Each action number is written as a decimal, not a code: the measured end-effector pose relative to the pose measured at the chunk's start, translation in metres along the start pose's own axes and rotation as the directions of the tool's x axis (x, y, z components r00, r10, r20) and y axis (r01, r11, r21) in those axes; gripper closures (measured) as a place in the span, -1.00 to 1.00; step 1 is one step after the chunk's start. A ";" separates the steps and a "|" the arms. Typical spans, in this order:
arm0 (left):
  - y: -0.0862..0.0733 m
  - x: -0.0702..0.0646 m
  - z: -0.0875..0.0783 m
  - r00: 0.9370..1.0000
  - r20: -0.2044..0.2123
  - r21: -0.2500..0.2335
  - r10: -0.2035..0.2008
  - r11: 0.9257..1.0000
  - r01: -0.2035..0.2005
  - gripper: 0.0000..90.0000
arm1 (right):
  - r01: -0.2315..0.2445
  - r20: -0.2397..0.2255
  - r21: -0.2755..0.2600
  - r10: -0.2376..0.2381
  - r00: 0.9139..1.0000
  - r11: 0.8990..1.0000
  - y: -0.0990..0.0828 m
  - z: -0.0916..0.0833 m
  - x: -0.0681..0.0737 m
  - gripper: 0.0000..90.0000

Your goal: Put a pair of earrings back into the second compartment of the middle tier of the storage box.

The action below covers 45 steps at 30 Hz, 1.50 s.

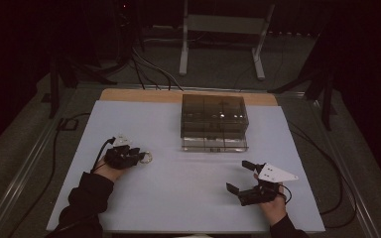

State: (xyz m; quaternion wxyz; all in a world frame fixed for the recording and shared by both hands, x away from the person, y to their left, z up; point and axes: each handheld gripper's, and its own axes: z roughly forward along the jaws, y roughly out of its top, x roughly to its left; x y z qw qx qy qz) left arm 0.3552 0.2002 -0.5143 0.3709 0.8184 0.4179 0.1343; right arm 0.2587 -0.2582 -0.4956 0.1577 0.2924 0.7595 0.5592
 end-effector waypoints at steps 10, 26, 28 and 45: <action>0.000 0.001 0.007 1.000 -0.021 0.036 -0.008 0.999 0.008 0.76 | -0.001 0.001 0.001 0.001 1.000 1.000 0.000 0.000 -0.001 -1.00; 0.008 -0.001 -0.003 0.999 -0.043 0.010 -0.020 1.000 0.020 0.94 | -0.002 0.002 0.001 0.002 1.000 1.000 0.000 -0.001 -0.001 -1.00; 0.010 -0.001 -0.006 0.999 -0.041 0.002 -0.021 1.000 0.021 0.94 | -0.008 -0.001 -0.002 0.008 1.000 1.000 0.000 -0.001 -0.001 -1.00; 0.050 -0.020 -0.019 0.999 -0.033 -0.057 0.043 0.997 -0.045 0.95 | -0.003 -0.005 -0.005 0.003 1.000 1.000 0.000 -0.001 -0.001 -1.00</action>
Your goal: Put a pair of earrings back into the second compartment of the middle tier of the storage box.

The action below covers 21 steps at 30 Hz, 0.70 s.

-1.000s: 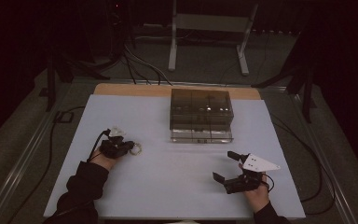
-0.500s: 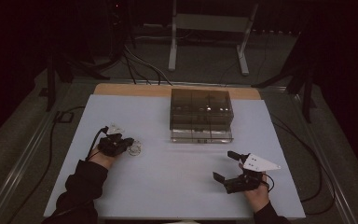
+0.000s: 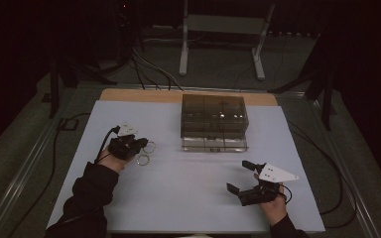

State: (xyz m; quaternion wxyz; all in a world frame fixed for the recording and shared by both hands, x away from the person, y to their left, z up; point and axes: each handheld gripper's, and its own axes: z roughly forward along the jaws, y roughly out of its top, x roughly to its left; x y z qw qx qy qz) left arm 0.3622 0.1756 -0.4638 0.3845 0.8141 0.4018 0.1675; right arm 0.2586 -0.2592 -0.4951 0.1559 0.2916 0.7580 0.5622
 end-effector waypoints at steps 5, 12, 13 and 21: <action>0.014 -0.010 0.004 0.999 0.024 -0.004 0.033 0.999 -0.033 0.95 | 0.000 0.002 -0.001 0.000 1.000 1.000 0.000 0.000 0.000 -1.00; 0.030 -0.024 0.009 0.996 0.044 -0.014 0.073 0.997 -0.073 0.95 | -0.001 0.001 -0.001 0.001 1.000 1.000 0.000 0.000 -0.001 -1.00; 0.032 -0.025 0.010 0.996 0.051 -0.014 0.076 0.997 -0.075 0.95 | -0.003 -0.001 -0.001 0.003 1.000 1.000 0.000 0.000 -0.001 -1.00; 0.050 -0.041 0.023 0.989 0.089 -0.019 0.114 0.993 -0.113 0.95 | -0.003 0.000 -0.003 0.003 1.000 1.000 0.000 -0.001 -0.001 -1.00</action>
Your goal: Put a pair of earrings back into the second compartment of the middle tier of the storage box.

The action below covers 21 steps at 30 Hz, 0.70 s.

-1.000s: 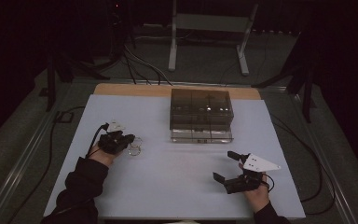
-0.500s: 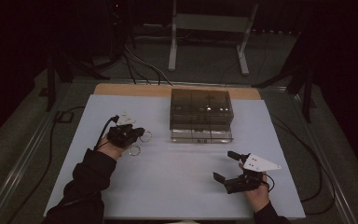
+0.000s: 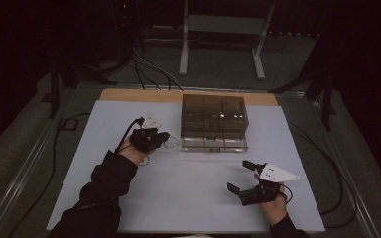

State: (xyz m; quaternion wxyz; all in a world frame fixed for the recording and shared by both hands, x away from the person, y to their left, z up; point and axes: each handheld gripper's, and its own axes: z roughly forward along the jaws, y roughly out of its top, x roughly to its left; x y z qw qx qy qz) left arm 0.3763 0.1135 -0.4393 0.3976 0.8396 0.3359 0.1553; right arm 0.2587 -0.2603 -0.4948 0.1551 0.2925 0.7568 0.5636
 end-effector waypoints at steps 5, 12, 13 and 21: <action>0.011 -0.006 0.007 1.000 0.027 0.000 0.010 1.000 -0.010 0.95 | -0.005 -0.004 -0.005 0.005 1.000 1.000 0.000 0.000 -0.001 -1.00; 0.030 -0.020 0.025 0.998 0.054 0.002 0.044 0.999 -0.044 0.95 | -0.003 -0.005 -0.005 0.003 1.000 1.000 0.000 0.000 -0.001 -1.00; 0.033 -0.022 0.028 0.997 0.056 0.001 0.051 0.999 -0.051 0.95 | 0.001 -0.006 -0.001 -0.001 1.000 1.000 0.000 0.000 0.000 -1.00; 0.050 -0.037 0.053 0.993 0.090 -0.006 0.078 0.997 -0.078 0.95 | 0.001 -0.011 -0.004 -0.001 1.000 1.000 0.000 0.000 0.000 -1.00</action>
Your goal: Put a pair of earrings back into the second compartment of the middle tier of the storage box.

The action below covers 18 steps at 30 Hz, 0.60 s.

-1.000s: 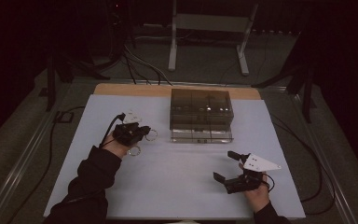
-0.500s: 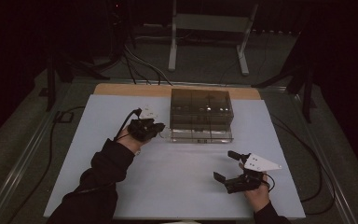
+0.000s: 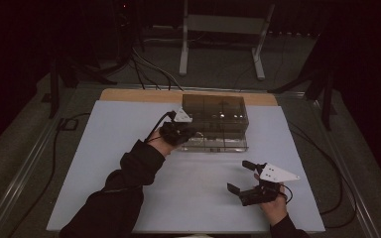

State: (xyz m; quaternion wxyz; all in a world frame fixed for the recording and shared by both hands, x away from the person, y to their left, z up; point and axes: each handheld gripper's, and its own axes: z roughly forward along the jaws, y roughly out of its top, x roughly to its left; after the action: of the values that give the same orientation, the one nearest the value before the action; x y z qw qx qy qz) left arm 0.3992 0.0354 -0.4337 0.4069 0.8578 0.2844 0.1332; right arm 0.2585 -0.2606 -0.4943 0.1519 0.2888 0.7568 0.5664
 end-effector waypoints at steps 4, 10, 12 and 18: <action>0.007 -0.004 0.015 1.000 0.009 0.003 0.002 1.000 -0.002 0.95 | 0.003 -0.004 0.002 -0.003 1.000 1.000 0.000 0.000 0.001 -1.00; 0.015 -0.010 0.038 1.000 0.015 0.026 -0.002 1.000 0.002 0.95 | 0.004 -0.007 0.004 -0.003 1.000 1.000 0.000 0.001 0.001 -1.00; 0.016 -0.013 0.044 1.000 0.011 0.034 -0.001 0.999 0.000 0.95 | 0.002 -0.009 0.003 -0.002 1.000 1.000 0.000 0.001 0.001 -1.00; 0.018 -0.020 0.059 1.000 -0.003 0.039 -0.013 0.999 0.013 0.93 | 0.007 -0.018 0.007 -0.007 1.000 1.000 0.000 0.001 0.002 -1.00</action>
State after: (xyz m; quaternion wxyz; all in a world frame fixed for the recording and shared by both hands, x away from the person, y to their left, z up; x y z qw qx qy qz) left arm 0.4170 -0.0219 -0.4573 0.3906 0.8635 0.2930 0.1260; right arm 0.2578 -0.2586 -0.4942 0.1461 0.2814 0.7612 0.5658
